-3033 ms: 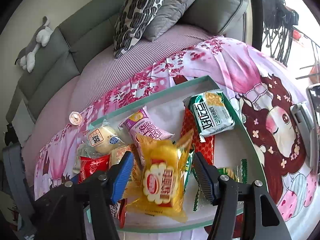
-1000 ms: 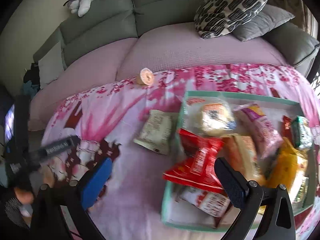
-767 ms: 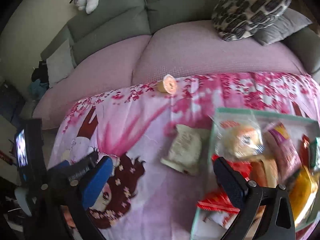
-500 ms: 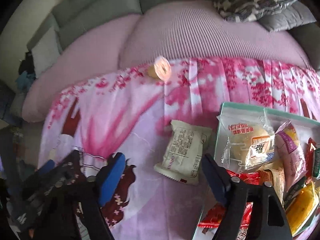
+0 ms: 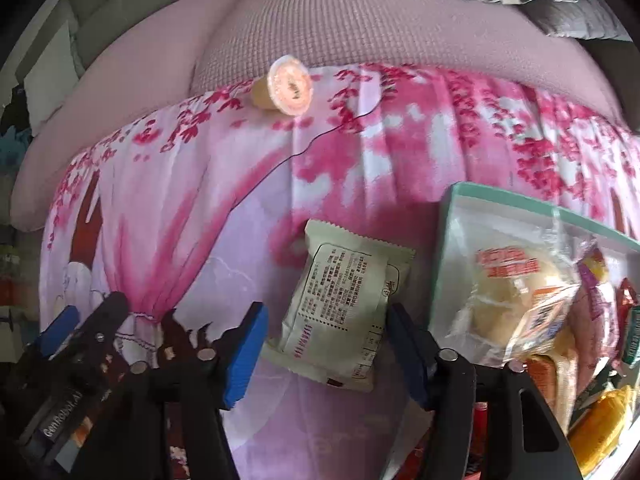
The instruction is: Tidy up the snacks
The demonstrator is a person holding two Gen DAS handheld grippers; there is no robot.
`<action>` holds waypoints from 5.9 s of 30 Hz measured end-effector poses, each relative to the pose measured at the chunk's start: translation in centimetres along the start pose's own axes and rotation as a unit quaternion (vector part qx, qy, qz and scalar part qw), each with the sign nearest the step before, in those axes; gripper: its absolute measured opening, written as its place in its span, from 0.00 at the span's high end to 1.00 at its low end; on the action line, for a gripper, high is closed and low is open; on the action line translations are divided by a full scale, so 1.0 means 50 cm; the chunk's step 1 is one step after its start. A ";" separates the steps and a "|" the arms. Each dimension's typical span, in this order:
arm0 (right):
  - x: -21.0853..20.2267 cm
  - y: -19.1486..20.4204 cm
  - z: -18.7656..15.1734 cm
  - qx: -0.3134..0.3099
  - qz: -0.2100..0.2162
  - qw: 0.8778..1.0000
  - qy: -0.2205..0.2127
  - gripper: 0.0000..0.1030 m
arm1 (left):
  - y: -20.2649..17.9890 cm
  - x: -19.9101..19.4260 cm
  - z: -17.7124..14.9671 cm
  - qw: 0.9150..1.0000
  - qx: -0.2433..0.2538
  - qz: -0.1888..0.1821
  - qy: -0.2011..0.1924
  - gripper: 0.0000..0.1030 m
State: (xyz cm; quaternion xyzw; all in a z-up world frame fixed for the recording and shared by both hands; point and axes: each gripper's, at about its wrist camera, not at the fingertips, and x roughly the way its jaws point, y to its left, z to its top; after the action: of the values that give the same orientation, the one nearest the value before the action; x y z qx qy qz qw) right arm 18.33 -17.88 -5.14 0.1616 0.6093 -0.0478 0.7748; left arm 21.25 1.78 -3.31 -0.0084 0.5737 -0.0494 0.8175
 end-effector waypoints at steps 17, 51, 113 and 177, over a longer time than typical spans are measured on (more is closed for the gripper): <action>0.034 0.062 0.055 -0.038 -0.027 0.999 -0.009 0.47 | -0.024 0.049 0.058 0.997 0.020 -0.039 0.069 0.10; -0.074 -0.132 0.229 -0.022 -0.036 0.997 -0.064 0.47 | -0.326 0.158 0.298 0.983 0.141 -0.113 0.033 0.22; -0.256 -0.478 -0.126 0.050 -0.064 0.996 -0.046 0.29 | -0.531 -0.137 -0.098 0.963 0.212 -0.163 0.043 0.28; -0.202 -0.255 -0.459 0.060 -0.110 0.971 -0.203 0.00 | -0.173 -0.076 -0.329 0.992 0.109 0.060 0.010 0.14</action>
State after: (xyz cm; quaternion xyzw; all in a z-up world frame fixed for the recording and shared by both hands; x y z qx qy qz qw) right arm -8.98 -24.09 -2.61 0.1265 0.4493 -0.2006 0.8614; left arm 3.93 -5.76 -4.76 0.1156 0.5727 -0.0620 0.8092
